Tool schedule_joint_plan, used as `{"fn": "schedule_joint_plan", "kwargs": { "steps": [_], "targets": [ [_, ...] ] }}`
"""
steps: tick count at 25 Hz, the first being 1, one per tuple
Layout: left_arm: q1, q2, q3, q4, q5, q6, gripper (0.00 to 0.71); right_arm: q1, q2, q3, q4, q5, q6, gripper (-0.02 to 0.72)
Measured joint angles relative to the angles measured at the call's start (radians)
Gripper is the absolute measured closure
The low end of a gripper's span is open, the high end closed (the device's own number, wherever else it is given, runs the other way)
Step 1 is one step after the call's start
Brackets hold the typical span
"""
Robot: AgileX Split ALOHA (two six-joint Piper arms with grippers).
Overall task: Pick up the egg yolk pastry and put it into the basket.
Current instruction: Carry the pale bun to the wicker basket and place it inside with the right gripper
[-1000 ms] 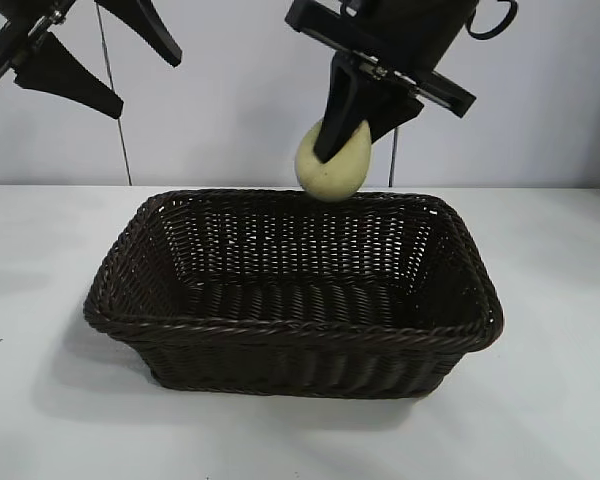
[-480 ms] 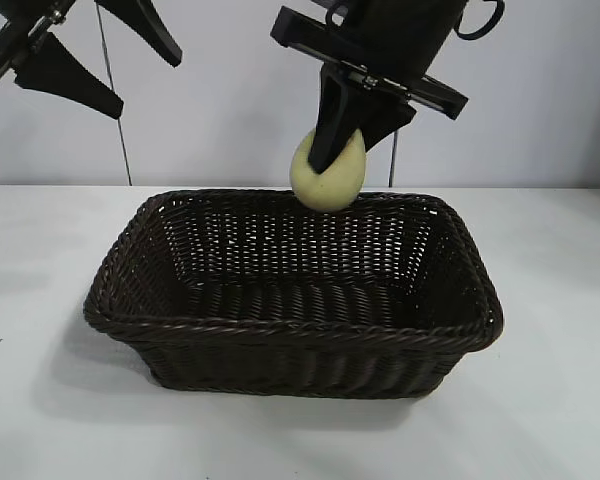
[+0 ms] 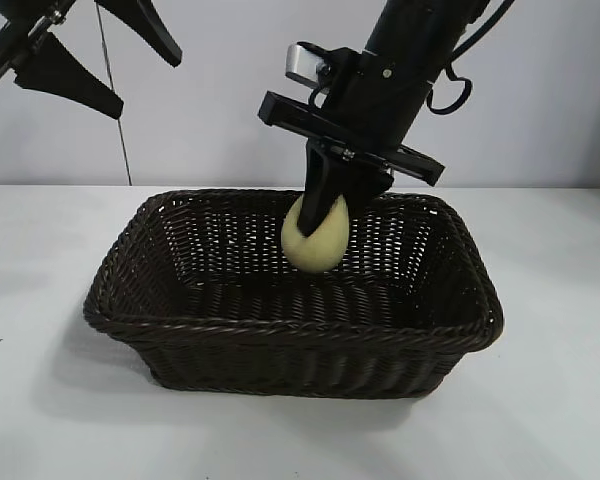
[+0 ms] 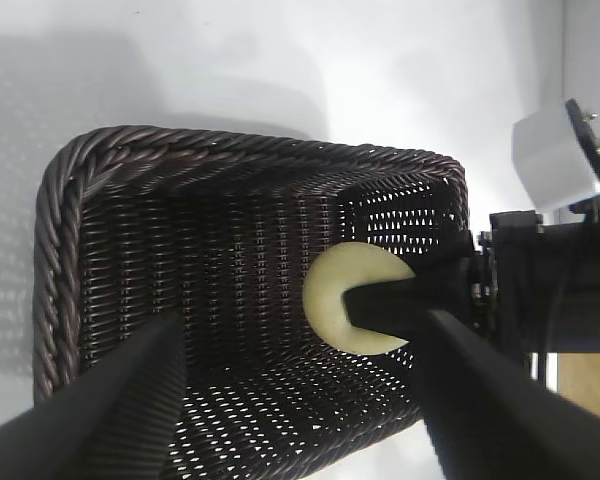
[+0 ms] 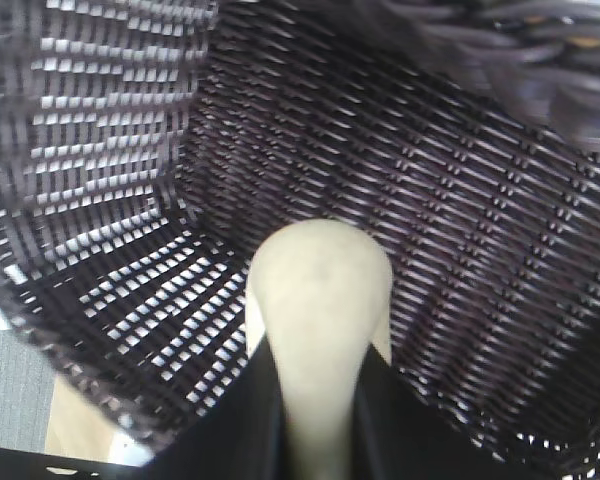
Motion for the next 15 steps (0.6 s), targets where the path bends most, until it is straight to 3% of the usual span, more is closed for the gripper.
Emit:
{"fn": "schedule_joint_plan", "kwargs": {
  "steps": [4,10,15],
  "targets": [
    [0.000,0.000,0.000,0.000,0.000,0.000,0.231,0.000,0.003,0.000,0.000,-0.013,0.000,0.579],
    [0.000,0.000,0.000,0.000,0.000,0.000,0.231,0.001,0.003,0.000,0.009,-0.016,0.000,0.391],
    [0.000,0.000,0.000,0.000,0.000,0.000,0.231,0.001,0.003,0.000,0.012,-0.016,0.000,0.294]
  ]
}}
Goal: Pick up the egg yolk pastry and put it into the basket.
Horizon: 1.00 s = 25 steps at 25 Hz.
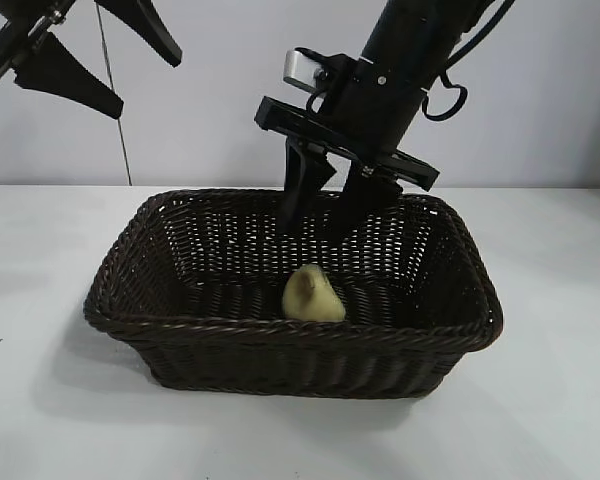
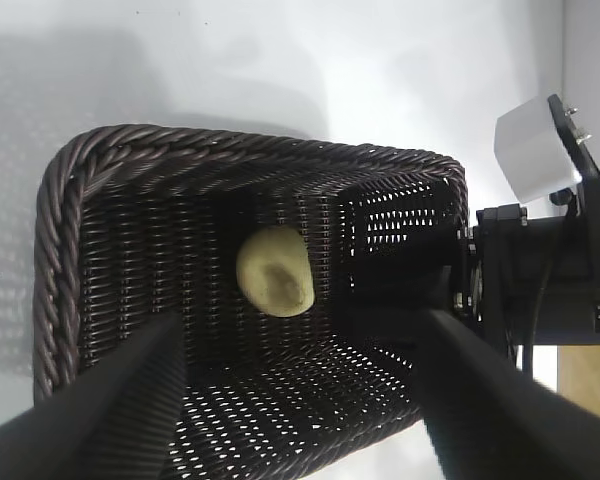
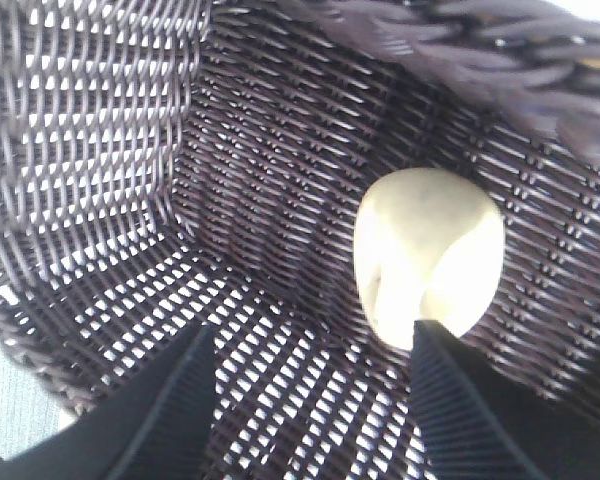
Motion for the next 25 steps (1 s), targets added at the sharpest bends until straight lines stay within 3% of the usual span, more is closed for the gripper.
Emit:
{"fn": "schedule_joint_plan", "kwargs": {
  "steps": [8,12,19,25],
  "targets": [
    [0.000,0.000,0.000,0.000,0.002,0.000,0.231,0.000,-0.031,-0.044,0.000,0.023,0.001,0.276],
    [0.000,0.000,0.000,0.000,0.004,0.000,0.231,0.000,-0.043,-0.145,-0.003,0.072,0.002,0.273],
    [0.000,0.000,0.000,0.000,0.005,0.000,0.231,0.000,-0.043,-0.309,-0.109,0.092,0.081,0.272],
    [0.000,0.000,0.000,0.000,0.009,0.000,0.231,0.000,-0.043,-0.322,-0.175,0.095,0.097,0.272]
  ]
}}
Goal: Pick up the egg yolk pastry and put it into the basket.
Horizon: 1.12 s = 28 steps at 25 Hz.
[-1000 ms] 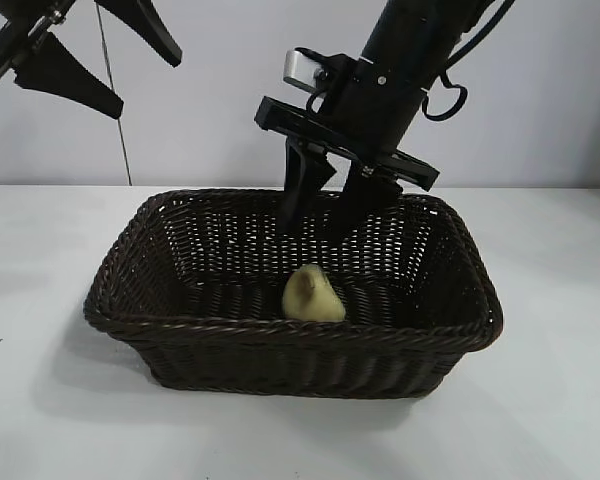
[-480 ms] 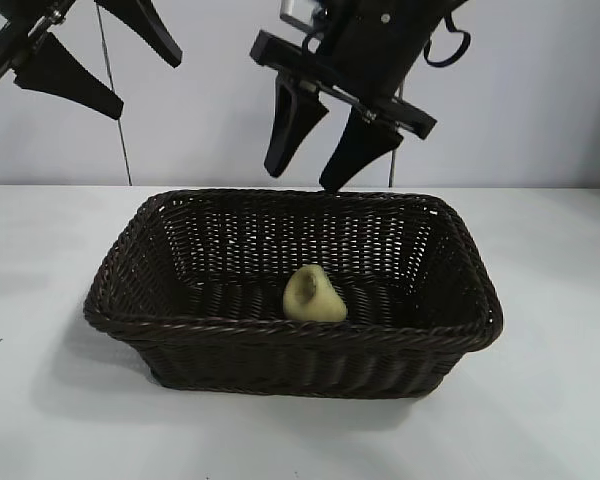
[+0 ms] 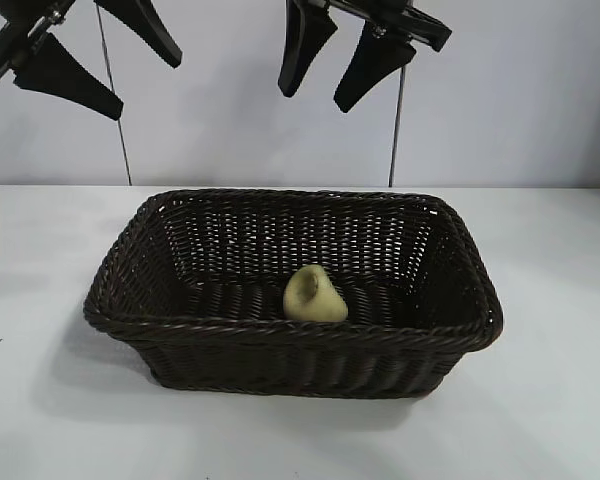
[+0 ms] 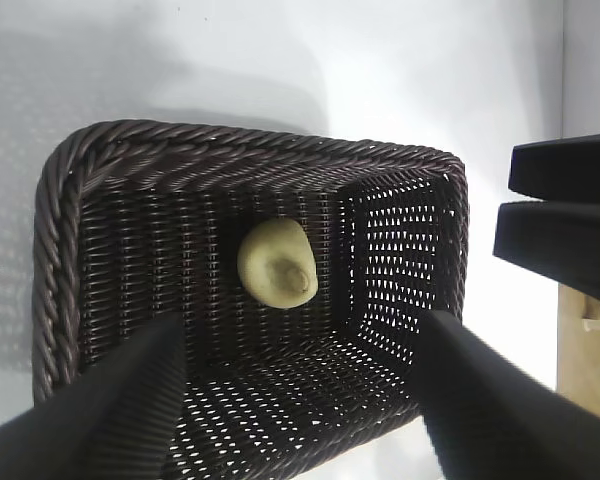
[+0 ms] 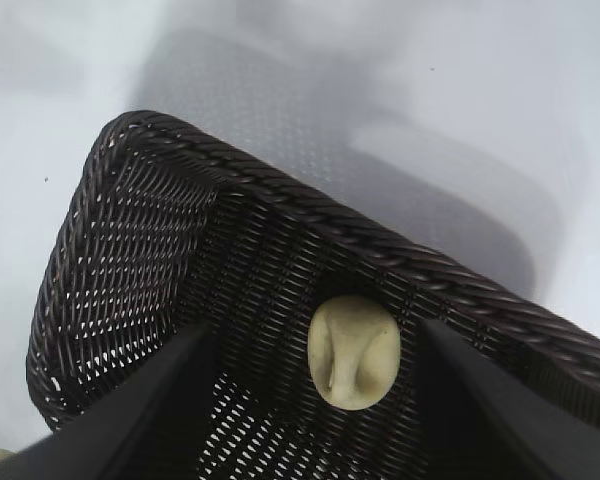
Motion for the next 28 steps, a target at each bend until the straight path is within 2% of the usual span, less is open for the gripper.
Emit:
{"fn": "schedule_joint_plan", "kwargs": {
  "steps": [4,11,20,28],
  "targets": [
    [0.000,0.000,0.000,0.000,0.004,0.000,0.231,-0.014,0.000,0.000,-0.008,0.001,0.003,0.272],
    [0.000,0.000,0.000,0.000,0.008,0.000,0.231,-0.114,-0.058,0.031,0.039,0.001,-0.001,0.272],
    [0.000,0.000,0.000,0.000,0.011,0.000,0.231,-0.272,-0.189,0.196,0.018,0.002,-0.032,0.272],
    [0.000,0.000,0.000,0.000,0.011,0.000,0.231,-0.279,-0.192,0.200,0.019,0.002,-0.038,0.272]
  ]
}}
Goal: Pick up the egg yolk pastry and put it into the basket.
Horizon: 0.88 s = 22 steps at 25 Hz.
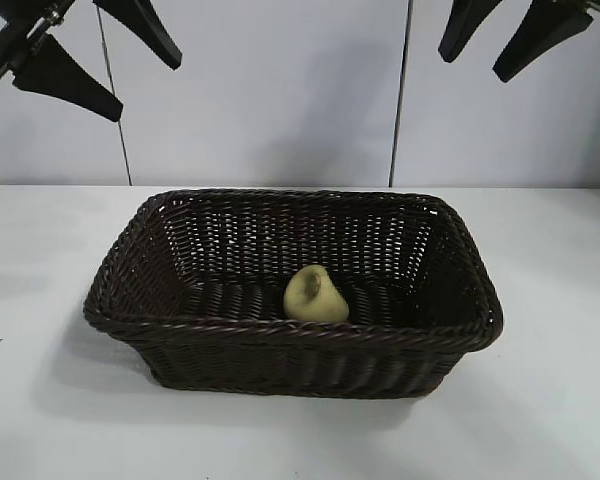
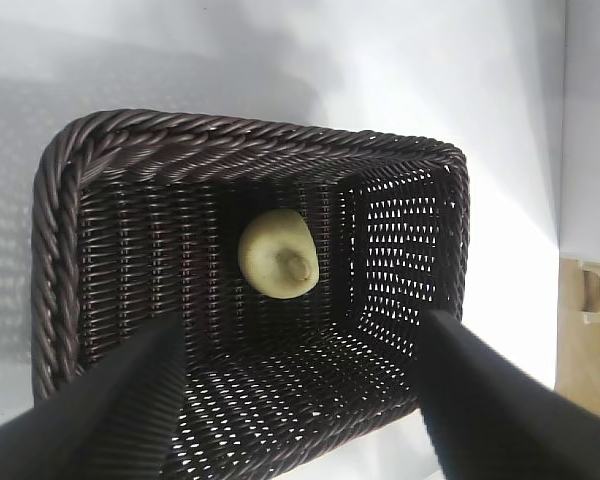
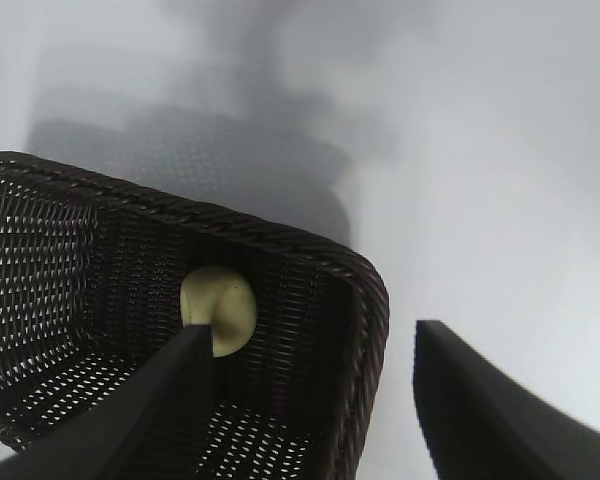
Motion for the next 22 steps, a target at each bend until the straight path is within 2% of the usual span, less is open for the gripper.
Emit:
{"fn": "schedule_joint_plan", "kwargs": {
  "steps": [22],
  "targets": [
    [0.000,0.000,0.000,0.000,0.000,0.000,0.231,0.000,-0.002,0.092,0.000,-0.002,-0.004,0.272]
  ]
}}
